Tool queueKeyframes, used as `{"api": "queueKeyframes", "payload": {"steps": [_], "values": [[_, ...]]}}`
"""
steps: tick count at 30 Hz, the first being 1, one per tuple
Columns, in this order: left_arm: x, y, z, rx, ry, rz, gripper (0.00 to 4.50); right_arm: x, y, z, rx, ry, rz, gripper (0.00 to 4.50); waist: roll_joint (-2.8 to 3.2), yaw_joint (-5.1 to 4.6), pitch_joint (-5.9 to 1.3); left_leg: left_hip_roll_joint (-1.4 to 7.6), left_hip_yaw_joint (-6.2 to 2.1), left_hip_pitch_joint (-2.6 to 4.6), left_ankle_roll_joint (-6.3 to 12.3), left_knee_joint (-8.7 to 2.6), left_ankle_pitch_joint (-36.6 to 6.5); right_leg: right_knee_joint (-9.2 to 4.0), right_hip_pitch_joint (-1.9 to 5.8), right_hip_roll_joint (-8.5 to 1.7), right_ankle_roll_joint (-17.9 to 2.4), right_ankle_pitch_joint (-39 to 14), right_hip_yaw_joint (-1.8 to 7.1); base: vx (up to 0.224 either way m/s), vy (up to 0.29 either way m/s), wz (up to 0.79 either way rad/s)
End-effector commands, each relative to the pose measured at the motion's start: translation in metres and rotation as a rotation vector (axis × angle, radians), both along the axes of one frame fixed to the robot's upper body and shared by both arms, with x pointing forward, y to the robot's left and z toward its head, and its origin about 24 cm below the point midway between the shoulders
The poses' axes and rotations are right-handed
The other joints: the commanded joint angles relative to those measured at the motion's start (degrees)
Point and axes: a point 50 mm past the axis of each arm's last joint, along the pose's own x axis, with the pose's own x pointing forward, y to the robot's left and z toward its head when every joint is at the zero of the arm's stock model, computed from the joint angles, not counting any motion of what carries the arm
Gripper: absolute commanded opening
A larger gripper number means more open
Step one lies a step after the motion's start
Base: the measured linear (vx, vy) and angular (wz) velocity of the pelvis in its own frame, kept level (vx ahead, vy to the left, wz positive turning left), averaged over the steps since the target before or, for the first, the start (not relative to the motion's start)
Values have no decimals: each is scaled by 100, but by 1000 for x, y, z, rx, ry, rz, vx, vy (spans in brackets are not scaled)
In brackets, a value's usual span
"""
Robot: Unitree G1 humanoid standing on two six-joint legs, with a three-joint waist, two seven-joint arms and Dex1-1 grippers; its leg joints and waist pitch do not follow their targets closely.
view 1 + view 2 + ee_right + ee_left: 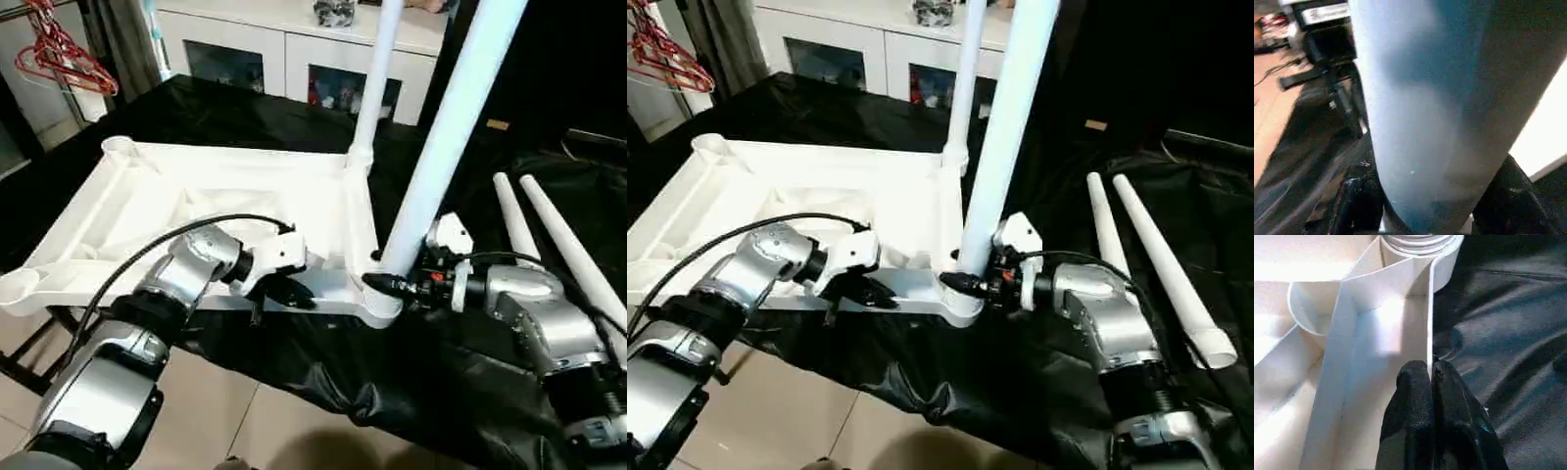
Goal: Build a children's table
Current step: Insert table leg to table base
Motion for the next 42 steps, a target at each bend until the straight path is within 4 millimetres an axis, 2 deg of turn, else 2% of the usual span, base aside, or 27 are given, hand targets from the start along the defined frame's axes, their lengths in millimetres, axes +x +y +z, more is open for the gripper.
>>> {"api": "queueKeyframes", "payload": {"steps": [1, 2, 3, 4, 5, 6, 7, 9, 12, 13, 16, 19, 20, 21, 23, 24, 26, 27, 29, 32, 33, 34, 36, 37, 39, 42], "values": [[14, -3, 23, -60, -100, 83, 0, -4, -8, -34, -73, 131, -135, 188, -2, 7, -270, 281, -105, 100, -40, -468, -1731, -526, 165, -557, -1120, -1990, 284, 0, 0, 0], [18, -9, 26, -80, -126, 149, 0, 3, -7, -36, -92, 110, -241, 188, -3, -5, -266, 282, -105, 102, -77, -475, -1753, -528, 153, -551, -1104, -2040, 283, 0, 0, 0], [19, -10, 27, -84, -133, 164, 0, 4, -7, -37, -97, 105, -267, 188, 0, -33, -265, 276, -126, 90, -154, -486, -1803, -526, 156, -557, -1082, -2145, 273, 0, 0, 0], [19, -10, 27, -84, -133, 164, 0, 4, -7, -37, -97, 105, -267, 188, 0, -33, -265, 276, -126, 90, -154, -486, -1803, -526, 156, -557, -1082, -2145, 273, 0, 0, 0], [20, -16, 28, -95, -158, 205, 0, 9, -4, -39, -91, 114, -347, 188, 3, -39, -261, 268, -130, 83, -163, -494, -1826, -554, 167, -549, -990, -2215, 271, 0, 0, 0], [20, -17, 29, -97, -161, 209, 0, 10, -4, -39, -89, 116, -359, 188, 5, -43, -268, 270, -129, 105, -166, -489, -1872, -556, 141, -546, -1012, -2163, 274, 0, 0, 0], [20, -23, 29, -101, -174, 230, 0, 14, -1, -41, -80, 130, -430, 188, 36, -41, -271, 275, -125, 106, -180, -489, -1852, -540, 142, -547, -1049, -2032, 286, 0, 0, 0], [19, -33, 29, -101, -196, 276, 0, 20, 3, -46, -82, 150, -544, 188, 25, -53, -278, 274, -121, 95, -186, -487, -1776, -515, 151, -544, -1107, -1838, 289, 0, 0, 0], [17, -43, 28, -99, -211, 326, 0, 25, 10, -50, -82, 174, -623, 188, 20, -59, -290, 257, -94, 97, -155, -463, -1606, -510, 155, -520, -1142, -1585, 287, 0, 0, 0], [17, -45, 28, -98, -212, 337, 0, 26, 11, -50, -78, 179, -638, 188, 26, -67, -294, 257, -96, 69, -131, -469, -1492, -489, 174, -515, -1157, -1413, 287, 0, 0, 0], [13, -56, 24, -103, -203, 355, 0, 29, 22, -51, -47, 207, -662, 188, 30, -57, -318, 259, -86, 68, -79, -452, -1274, -447, 192, -497, -1226, -936, 280, 0, 0, 0], [10, -61, 22, -101, -197, 348, 0, 30, 29, -51, -45, 209, -653, 188, 33, -58, -313, 252, -82, 60, -51, -455, -1256, -440, 209, -496, -1245, -798, 279, 0, 0, 0], [9, -61, 21, -99, -197, 347, 0, 30, 31, -51, -46, 207, -651, 188, 34, -63, -300, 246, -81, 62, -56, -465, -1326, -457, 203, -492, -1223, -902, 275, 0, 0, 0], [8, -62, 21, -97, -200, 347, 0, 30, 33, -50, -45, 206, -652, 188, 62, -69, -291, 248, -85, 71, -85, -472, -1446, -474, 194, -497, -1193, -1084, 278, 0, 0, 0], [7, -62, 21, -93, -199, 347, 0, 32, 34, -50, -69, 193, -662, 188, 48, -84, -284, 247, -94, 74, -130, -483, -1591, -501, 189, -499, -1130, -1348, 278, 0, 0, 0], [7, -61, 21, -90, -200, 347, 0, 33, 34, -50, -78, 184, -659, 188, 66, -97, -278, 252, -105, 74, -167, -495, -1667, -508, 183, -501, -1102, -1464, 277, 0, 0, 0], [6, -61, 21, -85, -202, 346, 0, 34, 35, -49, -77, 170, -647, 188, 61, -123, -276, 244, -101, 85, -185, -492, -1772, -531, 165, -493, -1068, -1559, 279, 0, 0, 0], [6, -61, 21, -83, -201, 345, 0, 35, 34, -47, -62, 161, -656, 223, 60, -128, -277, 245, -105, 88, -186, -493, -1784, -527, 165, -495, -1067, -1564, 280, 0, 0, 0], [6, -60, 22, -82, -202, 335, 0, 38, 32, -39, 1, 133, -653, 258, 78, -147, -284, 248, -108, 73, -180, -491, -1759, -522, 169, -495, -1079, -1453, 282, 0, 0, 0], [6, -59, 23, -83, -206, 332, 0, 39, 31, -35, 33, 124, -645, 267, 60, -141, -326, 242, -90, 41, -92, -459, -1388, -455, 224, -485, -1222, -844, 282, 0, 0, 0], [7, -59, 23, -88, -212, 327, 0, 40, 30, -30, 54, 109, -636, 292, 43, -144, -317, 242, -79, 30, -12, -451, -1228, -436, 222, -479, -1282, -613, 278, 0, 0, 0], [7, -59, 24, -88, -213, 326, 0, 40, 30, -30, 56, 107, -635, 301, 56, -134, -318, 238, -78, 31, 21, -442, -1172, -426, 226, -485, -1307, -557, 276, 0, 0, 0], [5, -59, 28, -113, -218, 287, 0, 42, 23, -15, 89, 35, -614, 304, 77, -108, -332, 235, -67, 20, 106, -418, -965, -409, 250, -491, -1358, -336, 277, 0, 0, 0], [5, -59, 28, -114, -217, 284, 0, 42, 23, -14, 92, 31, -612, 309, 67, -107, -338, 236, -65, 15, 131, -413, -902, -397, 254, -486, -1359, -241, 278, 0, 0, 0], [5, -58, 28, -112, -215, 270, 0, 41, 18, -9, 113, 22, -593, 309, 69, -84, -374, 226, -60, -13, 267, -371, -542, -319, 269, -473, -1448, 325, 272, 0, 0, 0], [3, -55, 29, -112, -210, 240, 0, 37, 13, -3, 121, 12, -523, 309, 74, -47, -378, 220, -53, -29, 462, -336, -347, -283, 268, -455, -1529, 714, 255, 0, 0, 0]]}}
